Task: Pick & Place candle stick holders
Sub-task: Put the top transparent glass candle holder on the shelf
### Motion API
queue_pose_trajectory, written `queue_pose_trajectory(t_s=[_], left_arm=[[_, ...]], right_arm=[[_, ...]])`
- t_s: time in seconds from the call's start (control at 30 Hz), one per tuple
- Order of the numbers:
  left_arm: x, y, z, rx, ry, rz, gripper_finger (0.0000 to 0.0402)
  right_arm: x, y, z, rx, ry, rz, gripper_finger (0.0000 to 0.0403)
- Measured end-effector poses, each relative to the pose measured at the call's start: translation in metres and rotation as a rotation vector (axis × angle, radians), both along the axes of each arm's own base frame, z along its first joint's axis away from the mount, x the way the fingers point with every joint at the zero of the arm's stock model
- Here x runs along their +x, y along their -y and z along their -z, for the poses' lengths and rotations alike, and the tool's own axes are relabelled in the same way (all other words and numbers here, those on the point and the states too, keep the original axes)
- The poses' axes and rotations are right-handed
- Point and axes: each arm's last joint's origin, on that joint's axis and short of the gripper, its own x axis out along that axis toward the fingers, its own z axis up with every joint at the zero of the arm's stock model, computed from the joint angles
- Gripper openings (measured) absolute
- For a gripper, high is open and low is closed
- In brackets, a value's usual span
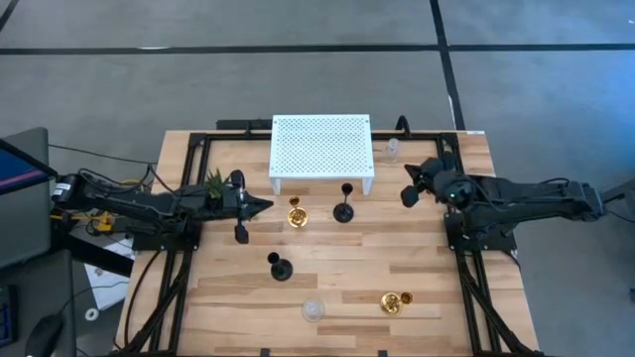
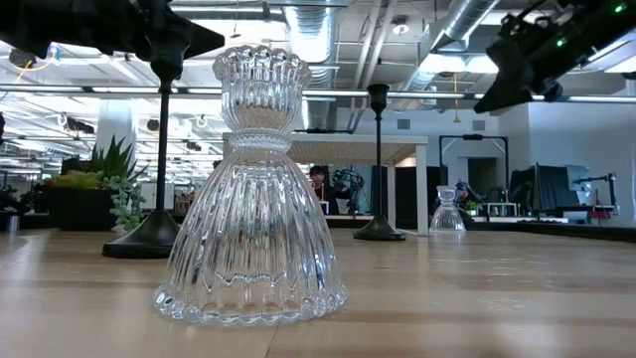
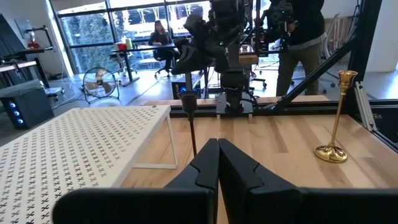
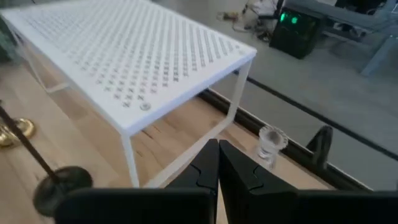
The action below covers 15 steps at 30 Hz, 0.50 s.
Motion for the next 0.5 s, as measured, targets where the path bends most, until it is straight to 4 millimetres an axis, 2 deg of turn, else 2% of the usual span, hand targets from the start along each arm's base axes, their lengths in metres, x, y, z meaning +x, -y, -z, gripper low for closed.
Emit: queue_pose_trajectory(t_s=[0.17,0.5], left_arm=[[0.000,0.000,0.000,0.000,0.000,0.000,0.0007],[0.000,0.000,0.001,0.001,-0.008,0.001,0.0007]], right_arm=[[0.001,0.012,0.002,0.119,0.007,-0.091,0.0000],[0.003,0.051,0.011,0.184,-0.052,-0.097,0.0000]])
